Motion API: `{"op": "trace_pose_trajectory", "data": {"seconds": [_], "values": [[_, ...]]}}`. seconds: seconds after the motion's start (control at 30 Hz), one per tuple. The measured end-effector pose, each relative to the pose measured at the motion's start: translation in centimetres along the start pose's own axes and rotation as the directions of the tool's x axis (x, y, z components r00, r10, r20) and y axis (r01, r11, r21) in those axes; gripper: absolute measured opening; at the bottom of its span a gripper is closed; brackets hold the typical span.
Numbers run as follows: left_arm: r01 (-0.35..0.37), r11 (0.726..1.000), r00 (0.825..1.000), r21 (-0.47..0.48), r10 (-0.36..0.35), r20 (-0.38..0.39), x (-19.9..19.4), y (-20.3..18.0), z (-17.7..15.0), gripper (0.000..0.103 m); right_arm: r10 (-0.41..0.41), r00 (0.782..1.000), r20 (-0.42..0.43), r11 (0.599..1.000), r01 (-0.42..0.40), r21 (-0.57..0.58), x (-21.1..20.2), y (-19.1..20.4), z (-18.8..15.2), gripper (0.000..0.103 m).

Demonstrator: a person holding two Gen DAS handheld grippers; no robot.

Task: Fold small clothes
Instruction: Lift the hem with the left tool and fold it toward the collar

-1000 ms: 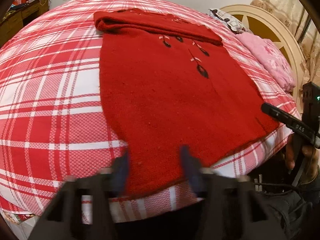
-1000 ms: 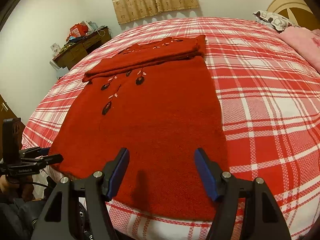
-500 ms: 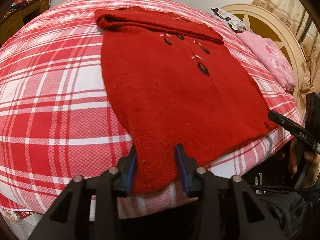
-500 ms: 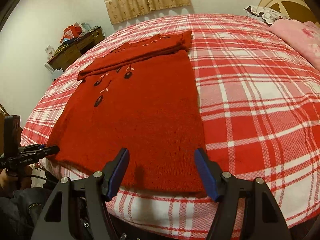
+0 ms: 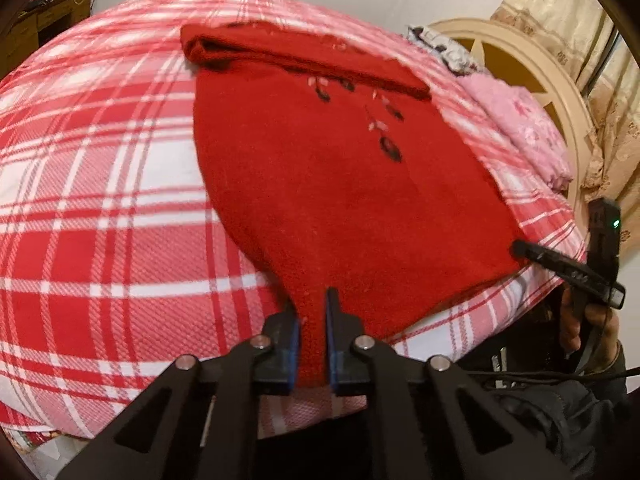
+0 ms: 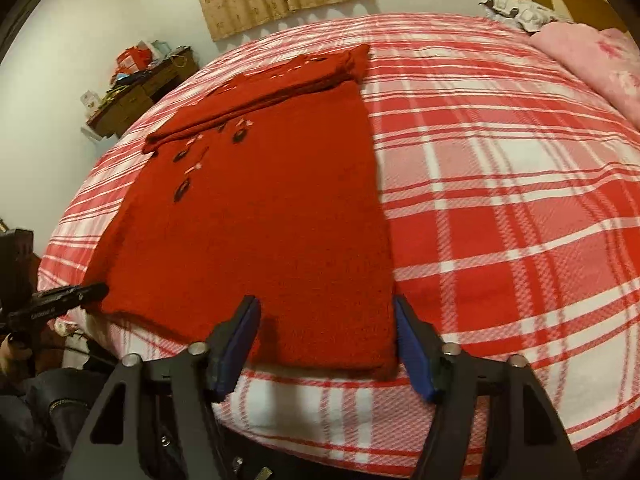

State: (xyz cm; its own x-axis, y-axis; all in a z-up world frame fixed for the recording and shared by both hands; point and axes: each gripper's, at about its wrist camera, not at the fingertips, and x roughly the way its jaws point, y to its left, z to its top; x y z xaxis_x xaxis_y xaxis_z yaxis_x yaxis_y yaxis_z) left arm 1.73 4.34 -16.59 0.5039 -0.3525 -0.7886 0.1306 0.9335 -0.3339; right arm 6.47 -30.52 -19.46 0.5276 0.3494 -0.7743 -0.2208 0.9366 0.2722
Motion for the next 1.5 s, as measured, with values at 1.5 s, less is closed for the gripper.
{"op": "trace_pose_trajectory", "data": {"seconds": [1.5], "values": [[0.123, 0.992, 0.894, -0.033, -0.096, 0.439, -8.1, 3.1, 18.3, 0.01, 0.154, 0.849, 0.506, 0.978, -0.057, -0.202, -9.9, 7.6, 23.6, 0.007]]}}
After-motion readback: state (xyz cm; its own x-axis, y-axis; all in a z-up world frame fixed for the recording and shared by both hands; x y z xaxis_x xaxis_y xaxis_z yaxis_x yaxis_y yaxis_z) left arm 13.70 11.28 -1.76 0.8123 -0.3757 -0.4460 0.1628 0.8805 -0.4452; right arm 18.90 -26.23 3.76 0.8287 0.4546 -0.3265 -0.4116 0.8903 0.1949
